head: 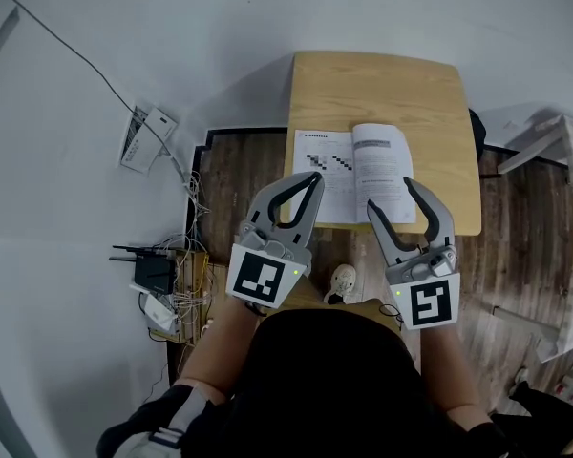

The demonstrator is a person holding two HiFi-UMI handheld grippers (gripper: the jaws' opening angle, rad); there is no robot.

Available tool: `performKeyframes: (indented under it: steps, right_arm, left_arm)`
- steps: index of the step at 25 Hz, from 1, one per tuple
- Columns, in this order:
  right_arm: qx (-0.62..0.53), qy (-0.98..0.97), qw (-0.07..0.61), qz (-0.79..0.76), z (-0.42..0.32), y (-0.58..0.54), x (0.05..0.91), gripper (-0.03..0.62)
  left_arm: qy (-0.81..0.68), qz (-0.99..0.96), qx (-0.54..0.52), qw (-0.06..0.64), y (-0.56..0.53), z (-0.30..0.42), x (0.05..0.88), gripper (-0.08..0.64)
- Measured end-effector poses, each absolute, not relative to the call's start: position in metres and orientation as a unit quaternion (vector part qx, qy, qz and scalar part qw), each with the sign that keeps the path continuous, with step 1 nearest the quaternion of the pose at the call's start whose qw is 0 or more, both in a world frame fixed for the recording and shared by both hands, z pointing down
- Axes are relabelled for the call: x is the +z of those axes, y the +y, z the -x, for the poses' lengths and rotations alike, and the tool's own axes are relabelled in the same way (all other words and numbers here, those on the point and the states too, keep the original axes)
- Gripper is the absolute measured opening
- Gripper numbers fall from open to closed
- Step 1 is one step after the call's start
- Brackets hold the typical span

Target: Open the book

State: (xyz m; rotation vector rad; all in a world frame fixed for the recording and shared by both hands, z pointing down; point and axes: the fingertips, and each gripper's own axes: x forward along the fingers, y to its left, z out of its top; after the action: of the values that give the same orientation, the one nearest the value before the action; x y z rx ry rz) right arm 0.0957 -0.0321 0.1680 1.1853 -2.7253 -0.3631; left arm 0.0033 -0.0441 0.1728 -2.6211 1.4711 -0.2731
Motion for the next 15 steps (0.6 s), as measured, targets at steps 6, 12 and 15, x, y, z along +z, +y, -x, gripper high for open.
performKeyframes:
  steps: [6, 12, 15]
  right_arm:
    - [-0.136, -0.916, 0.042, -0.375, -0.088, -0.024, 0.148, 0.247]
    - [-0.132, -0.926, 0.02, -0.352, -0.084, -0.019, 0.134, 0.247]
    - [-0.146, -0.927, 0.019, -0.346, -0.082, -0.017, 0.129, 0.245]
  left_arm:
    - [0.472, 0.874, -0.087, 0.074, -0.036, -0.013, 0.162, 0.011]
    - [0.455, 0.882, -0.082, 0.095, -0.035, -0.024, 0.146, 0.011]
    - [0.447, 0.887, -0.075, 0.086, -0.032, -0.028, 0.143, 0.011]
